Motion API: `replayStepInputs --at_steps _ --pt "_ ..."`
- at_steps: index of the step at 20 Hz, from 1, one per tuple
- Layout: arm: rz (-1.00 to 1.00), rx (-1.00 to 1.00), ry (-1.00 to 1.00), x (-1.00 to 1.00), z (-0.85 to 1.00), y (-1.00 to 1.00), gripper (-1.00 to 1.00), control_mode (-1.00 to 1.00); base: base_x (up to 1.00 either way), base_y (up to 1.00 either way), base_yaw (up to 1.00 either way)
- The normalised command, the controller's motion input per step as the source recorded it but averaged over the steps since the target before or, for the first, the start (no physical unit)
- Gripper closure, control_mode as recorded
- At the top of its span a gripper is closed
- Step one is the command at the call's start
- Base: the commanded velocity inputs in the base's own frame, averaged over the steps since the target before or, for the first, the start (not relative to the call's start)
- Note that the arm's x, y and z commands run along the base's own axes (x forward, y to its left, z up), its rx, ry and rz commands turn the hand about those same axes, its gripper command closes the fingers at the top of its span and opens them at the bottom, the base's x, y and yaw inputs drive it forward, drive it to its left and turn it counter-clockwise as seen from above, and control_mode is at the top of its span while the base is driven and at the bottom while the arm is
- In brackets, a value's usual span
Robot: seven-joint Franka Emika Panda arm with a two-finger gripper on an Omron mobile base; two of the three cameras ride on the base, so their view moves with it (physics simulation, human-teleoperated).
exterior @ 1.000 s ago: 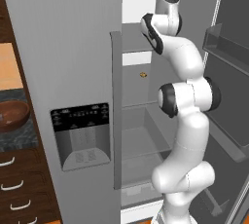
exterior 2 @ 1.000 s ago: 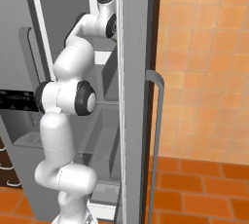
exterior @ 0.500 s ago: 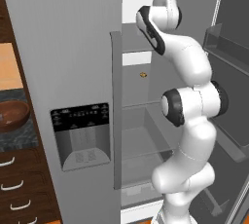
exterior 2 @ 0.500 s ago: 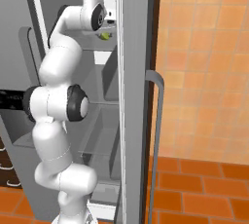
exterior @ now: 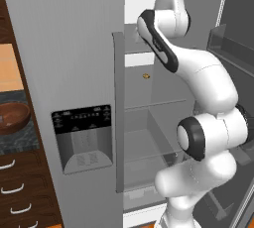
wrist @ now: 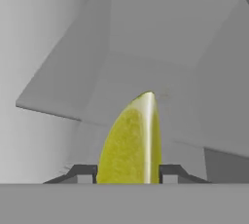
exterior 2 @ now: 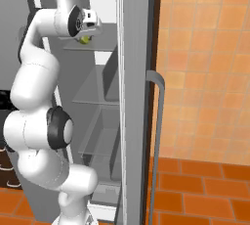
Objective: Grab a lemon wedge from the fridge and one ice cube from the ice bowl, and put them in the glass of lemonade.
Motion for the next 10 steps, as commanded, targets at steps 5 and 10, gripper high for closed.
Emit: replayStepInputs --at_steps 5,10 --pt "0.05 0.00 0.00 -1.00 0.00 0.37 1.00 -1.00 0.00 0.00 0.00" --pt "-0.05 0.00 0.01 -1.00 0.00 0.12 1.00 -1.00 0.00 0.00 0.00"
